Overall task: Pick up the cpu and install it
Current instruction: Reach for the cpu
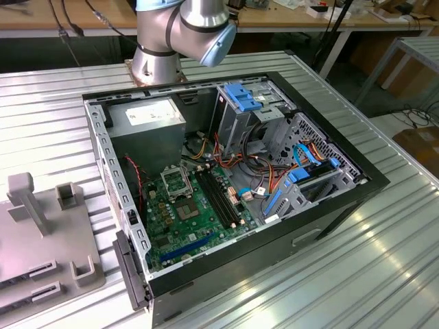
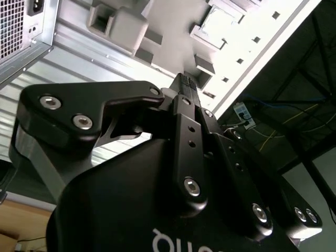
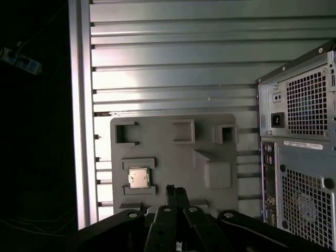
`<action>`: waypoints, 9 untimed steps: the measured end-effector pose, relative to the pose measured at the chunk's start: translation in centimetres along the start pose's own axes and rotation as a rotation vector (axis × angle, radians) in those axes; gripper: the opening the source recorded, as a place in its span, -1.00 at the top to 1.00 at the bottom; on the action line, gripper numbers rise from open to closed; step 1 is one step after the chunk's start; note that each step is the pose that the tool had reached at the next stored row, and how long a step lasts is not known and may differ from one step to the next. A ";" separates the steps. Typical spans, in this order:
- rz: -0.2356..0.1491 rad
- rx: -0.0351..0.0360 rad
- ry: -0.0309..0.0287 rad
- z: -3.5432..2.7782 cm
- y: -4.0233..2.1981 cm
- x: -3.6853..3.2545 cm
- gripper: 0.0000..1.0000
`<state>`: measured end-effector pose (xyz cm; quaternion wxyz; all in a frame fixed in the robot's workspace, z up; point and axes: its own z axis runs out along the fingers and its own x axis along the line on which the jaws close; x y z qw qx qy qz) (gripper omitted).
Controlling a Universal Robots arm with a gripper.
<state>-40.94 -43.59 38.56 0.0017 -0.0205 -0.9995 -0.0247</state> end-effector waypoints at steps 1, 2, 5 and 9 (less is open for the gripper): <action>0.000 0.0002 0.0026 0.02 -0.07 0.18 0.78; 0.001 0.0003 0.0053 0.04 -0.13 0.36 0.78; 0.001 0.0007 0.0200 0.25 -0.24 1.26 0.78; 0.002 0.0011 0.0290 0.61 -0.30 2.34 0.78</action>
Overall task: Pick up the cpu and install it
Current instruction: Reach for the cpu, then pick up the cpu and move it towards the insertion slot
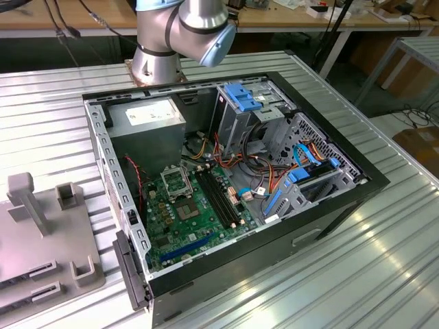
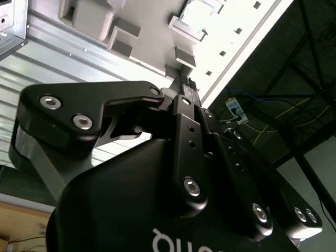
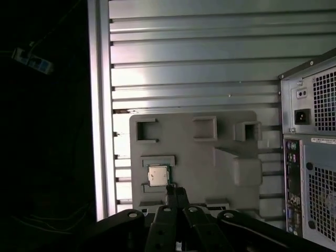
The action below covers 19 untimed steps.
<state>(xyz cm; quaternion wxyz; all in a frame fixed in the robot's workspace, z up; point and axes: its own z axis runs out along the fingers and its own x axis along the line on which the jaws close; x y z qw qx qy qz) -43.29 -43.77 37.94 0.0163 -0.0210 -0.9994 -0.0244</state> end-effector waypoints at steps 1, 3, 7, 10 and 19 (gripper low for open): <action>0.000 0.0000 0.0003 0.13 -0.02 0.33 0.78; -0.001 -0.0003 0.0005 0.44 -0.09 0.98 0.78; -0.024 -0.0019 0.0017 1.03 -0.15 1.40 0.78; -0.043 -0.0017 0.0026 1.30 -0.19 1.64 0.78; -0.047 -0.0015 0.0028 1.32 -0.18 1.68 0.78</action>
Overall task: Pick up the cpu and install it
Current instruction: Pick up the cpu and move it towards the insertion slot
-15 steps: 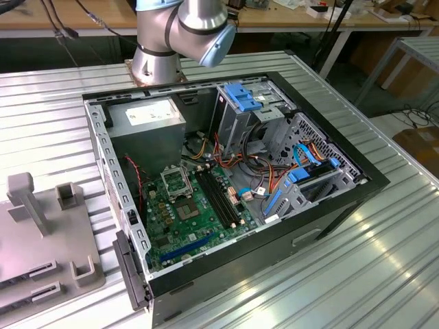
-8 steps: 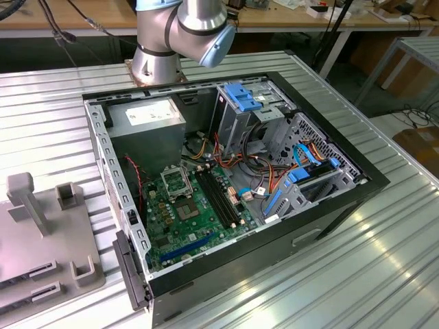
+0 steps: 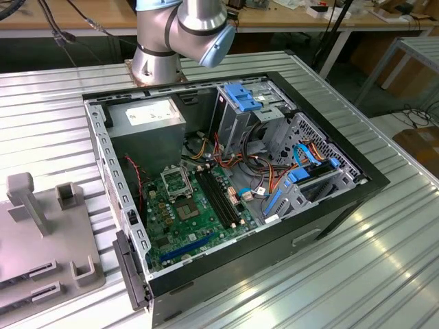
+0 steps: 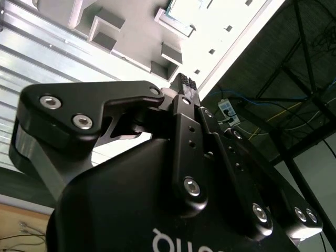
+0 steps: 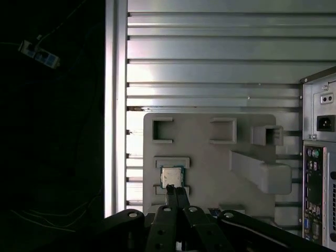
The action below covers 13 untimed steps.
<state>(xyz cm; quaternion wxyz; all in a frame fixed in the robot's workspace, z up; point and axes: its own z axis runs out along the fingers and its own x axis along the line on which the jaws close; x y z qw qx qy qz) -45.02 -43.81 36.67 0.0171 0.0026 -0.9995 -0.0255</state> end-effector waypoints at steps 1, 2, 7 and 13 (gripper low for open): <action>0.000 0.0000 0.0000 0.00 0.00 0.00 0.78; 0.000 0.0000 0.0000 0.00 0.00 0.00 0.78; 0.000 0.0000 0.0000 0.00 0.00 0.00 0.65; -0.001 0.0000 0.0000 0.00 0.00 0.00 0.04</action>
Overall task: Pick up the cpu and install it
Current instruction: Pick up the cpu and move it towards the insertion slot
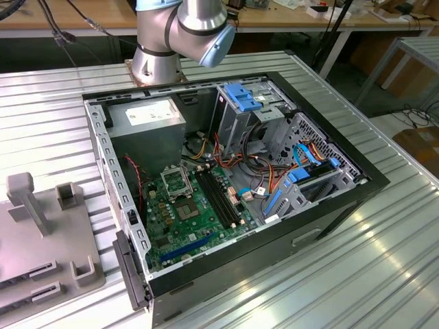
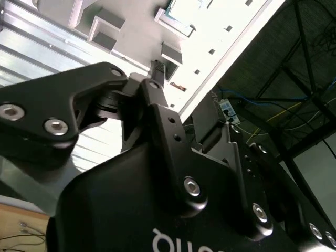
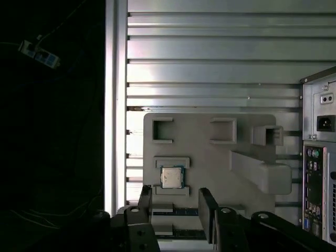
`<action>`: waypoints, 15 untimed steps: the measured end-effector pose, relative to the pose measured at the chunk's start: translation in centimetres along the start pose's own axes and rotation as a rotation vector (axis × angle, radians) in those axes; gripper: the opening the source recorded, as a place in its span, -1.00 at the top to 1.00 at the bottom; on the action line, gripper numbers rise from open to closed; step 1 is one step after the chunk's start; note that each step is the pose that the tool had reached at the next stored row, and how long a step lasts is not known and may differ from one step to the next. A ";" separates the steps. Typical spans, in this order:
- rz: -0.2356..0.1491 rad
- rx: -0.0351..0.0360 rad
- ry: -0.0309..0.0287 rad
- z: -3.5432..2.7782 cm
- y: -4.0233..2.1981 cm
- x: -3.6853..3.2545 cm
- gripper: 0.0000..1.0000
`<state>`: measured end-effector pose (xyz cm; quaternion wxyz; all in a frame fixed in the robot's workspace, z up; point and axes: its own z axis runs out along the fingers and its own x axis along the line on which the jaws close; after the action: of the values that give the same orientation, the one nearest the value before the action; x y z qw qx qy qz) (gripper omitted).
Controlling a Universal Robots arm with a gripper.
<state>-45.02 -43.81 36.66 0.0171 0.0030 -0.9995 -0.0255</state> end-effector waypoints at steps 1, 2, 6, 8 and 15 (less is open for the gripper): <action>0.000 0.0001 0.0000 0.00 0.00 0.00 0.04; 0.000 0.0000 0.0000 0.00 0.00 0.00 -0.07; 0.000 0.0001 0.0001 0.00 0.00 0.00 -0.33; 0.000 0.0000 0.0001 0.05 0.00 0.00 -0.33; -0.001 0.0010 0.0002 0.66 -0.03 -0.02 -0.33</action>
<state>-45.01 -43.81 36.01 0.0171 0.0033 -0.9995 -0.0251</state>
